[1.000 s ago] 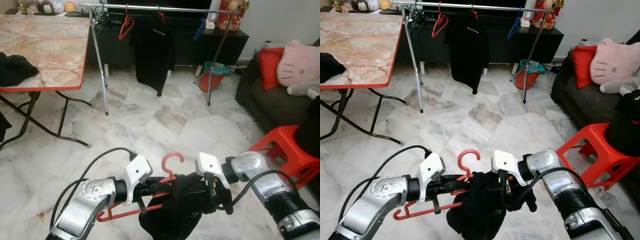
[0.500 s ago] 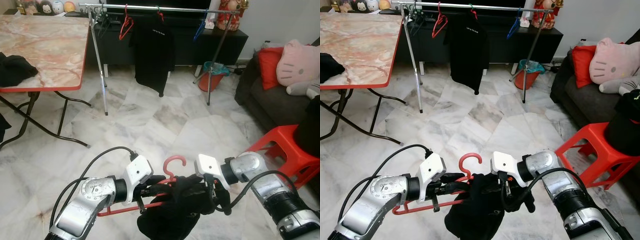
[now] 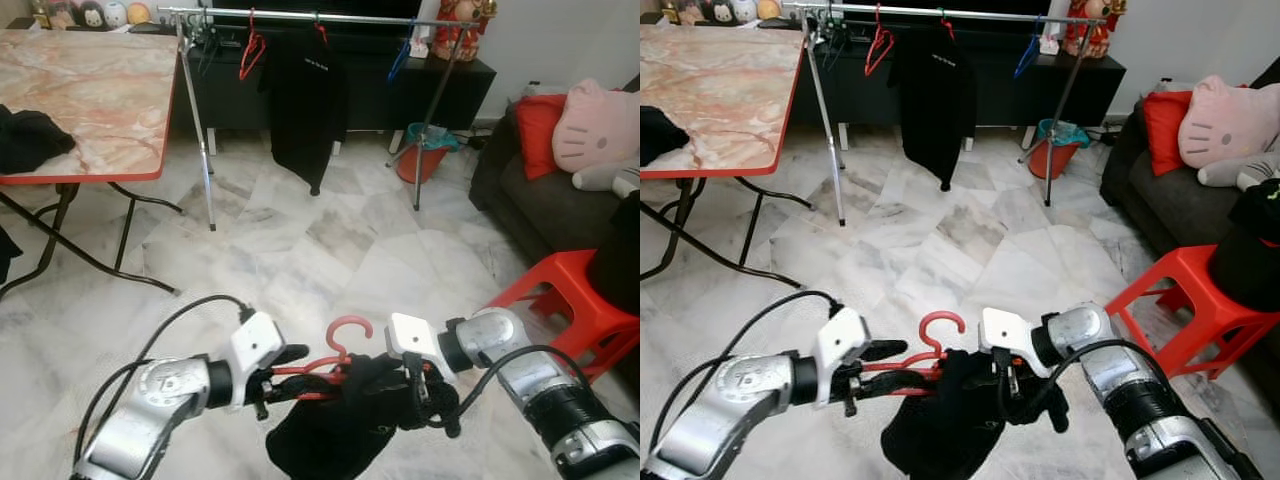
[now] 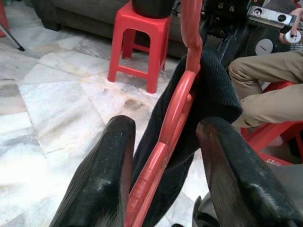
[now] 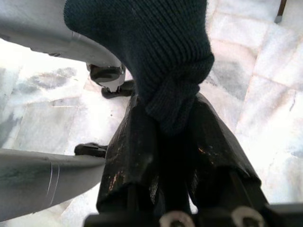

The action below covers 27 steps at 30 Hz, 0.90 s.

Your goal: Hang hanger

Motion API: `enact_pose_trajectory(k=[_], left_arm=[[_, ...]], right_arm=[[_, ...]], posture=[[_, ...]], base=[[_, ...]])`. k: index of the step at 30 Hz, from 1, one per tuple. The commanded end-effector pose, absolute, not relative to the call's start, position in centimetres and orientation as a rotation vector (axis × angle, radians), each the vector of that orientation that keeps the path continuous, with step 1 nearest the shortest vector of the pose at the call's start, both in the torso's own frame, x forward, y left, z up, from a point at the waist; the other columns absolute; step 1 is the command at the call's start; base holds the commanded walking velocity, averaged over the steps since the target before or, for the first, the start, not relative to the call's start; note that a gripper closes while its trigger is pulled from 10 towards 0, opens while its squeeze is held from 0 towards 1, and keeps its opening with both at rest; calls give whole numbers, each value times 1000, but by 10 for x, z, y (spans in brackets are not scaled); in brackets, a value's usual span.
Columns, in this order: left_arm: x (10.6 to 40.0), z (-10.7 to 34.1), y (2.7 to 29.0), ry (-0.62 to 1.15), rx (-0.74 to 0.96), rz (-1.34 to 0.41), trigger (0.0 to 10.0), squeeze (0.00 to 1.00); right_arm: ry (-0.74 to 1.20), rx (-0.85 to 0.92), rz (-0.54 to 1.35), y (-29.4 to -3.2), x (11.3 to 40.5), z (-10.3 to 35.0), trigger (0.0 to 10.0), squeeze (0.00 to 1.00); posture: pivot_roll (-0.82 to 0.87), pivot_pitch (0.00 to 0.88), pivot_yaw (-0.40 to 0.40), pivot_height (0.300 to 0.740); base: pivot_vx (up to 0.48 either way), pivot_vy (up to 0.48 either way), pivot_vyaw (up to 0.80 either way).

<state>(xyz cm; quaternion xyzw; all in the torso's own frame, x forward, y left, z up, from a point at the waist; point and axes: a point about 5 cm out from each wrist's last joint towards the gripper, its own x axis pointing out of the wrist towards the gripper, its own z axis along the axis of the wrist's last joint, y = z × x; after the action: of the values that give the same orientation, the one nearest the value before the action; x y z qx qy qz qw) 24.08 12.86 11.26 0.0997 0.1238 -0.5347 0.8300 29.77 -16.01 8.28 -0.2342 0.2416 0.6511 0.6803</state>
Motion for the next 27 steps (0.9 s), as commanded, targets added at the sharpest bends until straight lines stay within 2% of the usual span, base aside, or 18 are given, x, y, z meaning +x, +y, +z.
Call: enact_pose_trajectory(k=[1, 3, 9, 13, 14, 20, 22, 23, 24, 27], left_arm=[[239, 117, 129, 243, 215, -1152, 10000, 1000], [239, 118, 130, 244, 219, -1145, 10000, 1000], [250, 117, 162, 244, 257, -936, 10000, 1000], [259, 111, 200, 244, 289, -660, 10000, 1000], [259, 111, 200, 244, 289, -660, 10000, 1000], [259, 107, 251, 210, 256, -259, 10000, 1000], [259, 105, 258, 211, 247, -196, 10000, 1000], [260, 103, 266, 208, 239, -103, 10000, 1000], [260, 98, 278, 214, 212, 34, 10000, 0], [250, 82, 308, 231, 84, 384, 10000, 0]], right_arm=[[538, -556, 1443, -167, 301, 88, 0, 0], [541, -558, 1441, -168, 301, 88, 0, 0], [556, -588, 1392, -179, 305, 91, 0, 0], [561, -600, 1370, -182, 307, 91, 0, 0], [561, -600, 1370, -182, 307, 91, 0, 0], [546, -618, 1300, -186, 316, 96, 0, 0], [539, -619, 1285, -186, 318, 97, 0, 0], [527, -621, 1269, -186, 320, 99, 0, 0], [512, -617, 1239, -185, 324, 100, 0, 0], [443, -611, 1128, -178, 337, 107, 0, 0]], posture=[[100, 30, -146, 740], [102, 32, -145, 740], [93, 37, -141, 740], [94, 42, -140, 740], [94, 42, -140, 740], [104, 51, -145, 740], [104, 51, -145, 740], [104, 51, -145, 740], [104, 51, -145, 740], [104, 51, -145, 740]], base=[[0, 0, 0], [0, 0, 0], [0, 0, 0], [0, 0, 0], [0, 0, 0], [0, 0, 0], [0, 0, 0], [0, 0, 0], [0, 0, 0], [0, 0, 0]])
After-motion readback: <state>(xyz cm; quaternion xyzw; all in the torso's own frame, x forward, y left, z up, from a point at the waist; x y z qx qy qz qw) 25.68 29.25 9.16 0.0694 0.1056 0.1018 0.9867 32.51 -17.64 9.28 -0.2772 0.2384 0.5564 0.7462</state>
